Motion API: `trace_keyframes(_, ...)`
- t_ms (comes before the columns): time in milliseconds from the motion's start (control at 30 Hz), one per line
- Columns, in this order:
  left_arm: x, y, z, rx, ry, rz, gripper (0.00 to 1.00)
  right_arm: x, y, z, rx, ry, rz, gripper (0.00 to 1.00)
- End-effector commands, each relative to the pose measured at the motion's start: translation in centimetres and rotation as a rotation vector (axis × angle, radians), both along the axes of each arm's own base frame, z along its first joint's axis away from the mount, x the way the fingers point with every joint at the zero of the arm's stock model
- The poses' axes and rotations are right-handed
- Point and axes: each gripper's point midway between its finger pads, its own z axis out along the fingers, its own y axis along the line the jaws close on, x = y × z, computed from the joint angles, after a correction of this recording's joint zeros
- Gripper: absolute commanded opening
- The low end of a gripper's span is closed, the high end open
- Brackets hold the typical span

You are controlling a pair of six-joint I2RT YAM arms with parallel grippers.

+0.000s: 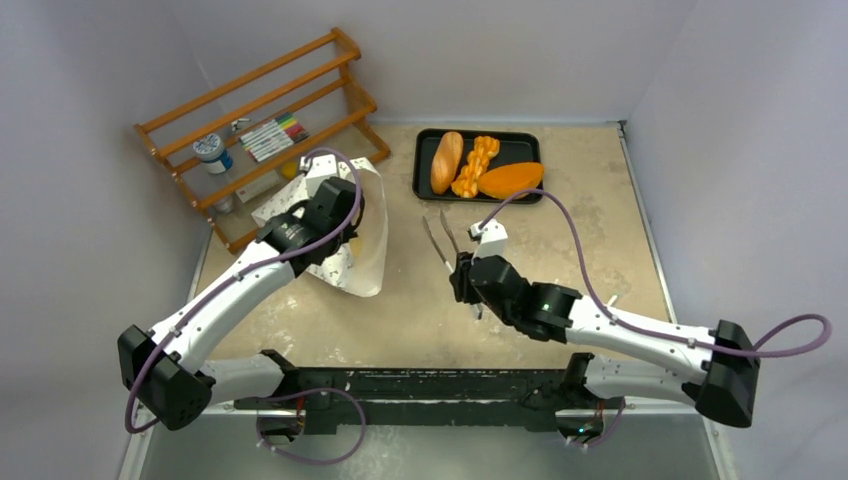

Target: Take the fake bread out of the paper bag

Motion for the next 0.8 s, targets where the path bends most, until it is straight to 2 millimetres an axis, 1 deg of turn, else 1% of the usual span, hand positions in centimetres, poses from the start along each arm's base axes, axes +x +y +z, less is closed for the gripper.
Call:
trace_keyframes(0, 0.0, 1.3, 1.6, 0.003, -0.064, 0.067, 0.0, 0.0, -0.2, 5.3, 0.06, -0.096, 0.004, 0.41)
trace_keyframes(200, 0.2, 1.1, 0.5, 0.017, -0.047, 0.066, 0.0, -1.8, 0.2, 9.3, 0.09, -0.14, 0.073, 0.41)
trace_keyframes(367, 0.6, 0.6, -0.1, 0.021, -0.045, 0.062, 0.0, -3.7, 1.0, 11.8, 0.098, -0.177, 0.154, 0.4)
trace_keyframes(433, 0.7, 0.5, -0.3, 0.027, -0.042, 0.063, 0.0, -4.4, 1.3, 12.1, 0.091, -0.184, 0.181, 0.4)
trace_keyframes(467, 0.8, 0.4, -0.4, 0.029, -0.04, 0.062, 0.0, -4.6, 1.5, 13.2, 0.108, -0.196, 0.19, 0.4)
trace_keyframes(500, 0.8, 0.4, -0.5, 0.032, -0.038, 0.061, 0.0, -4.9, 1.7, 13.8, 0.116, -0.203, 0.197, 0.4)
trace_keyframes(767, 1.2, 0.2, -1.2, 0.046, -0.033, 0.063, 0.0, -6.6, 2.0, 15.6, 0.13, -0.216, 0.231, 0.38)
